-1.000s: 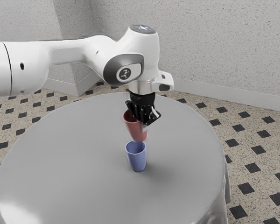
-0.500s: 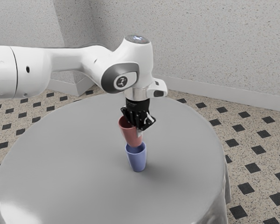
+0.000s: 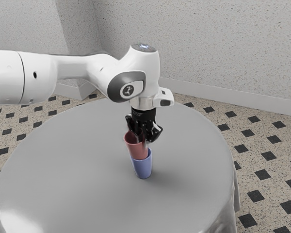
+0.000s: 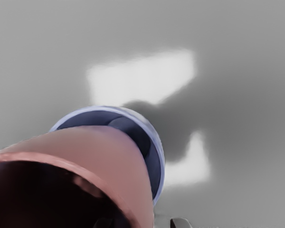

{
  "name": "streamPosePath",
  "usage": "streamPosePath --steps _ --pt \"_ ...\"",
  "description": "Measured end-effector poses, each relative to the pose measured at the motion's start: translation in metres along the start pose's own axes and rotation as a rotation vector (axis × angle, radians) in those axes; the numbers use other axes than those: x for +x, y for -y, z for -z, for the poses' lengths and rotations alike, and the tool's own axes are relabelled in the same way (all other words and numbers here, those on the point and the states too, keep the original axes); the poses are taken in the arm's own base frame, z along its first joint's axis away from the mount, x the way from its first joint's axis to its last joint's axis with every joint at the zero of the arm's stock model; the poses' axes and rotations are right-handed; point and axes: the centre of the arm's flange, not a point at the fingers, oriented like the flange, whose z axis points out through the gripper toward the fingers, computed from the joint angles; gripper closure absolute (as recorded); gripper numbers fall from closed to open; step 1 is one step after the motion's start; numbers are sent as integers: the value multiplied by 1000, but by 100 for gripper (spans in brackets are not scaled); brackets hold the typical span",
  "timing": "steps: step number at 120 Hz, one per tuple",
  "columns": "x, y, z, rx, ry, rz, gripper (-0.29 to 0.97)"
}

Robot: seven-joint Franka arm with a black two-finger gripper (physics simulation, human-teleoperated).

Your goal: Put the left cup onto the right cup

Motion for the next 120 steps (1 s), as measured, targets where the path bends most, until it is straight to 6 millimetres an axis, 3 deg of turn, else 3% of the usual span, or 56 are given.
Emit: streamPosePath --steps 19,45,53,75,93,106,120 --pt "0 0 -1 -3 1 1 23" --pt "1 0 3 -3 -7 1 8" --pt "5 3 23 -1 -42 5 6" --pt "12 22 107 13 -143 30 3" --pt "7 73 135 24 -144 85 1" --pt "-2 130 153 6 -137 148 1" --pt "-12 190 155 -20 -114 201 0"
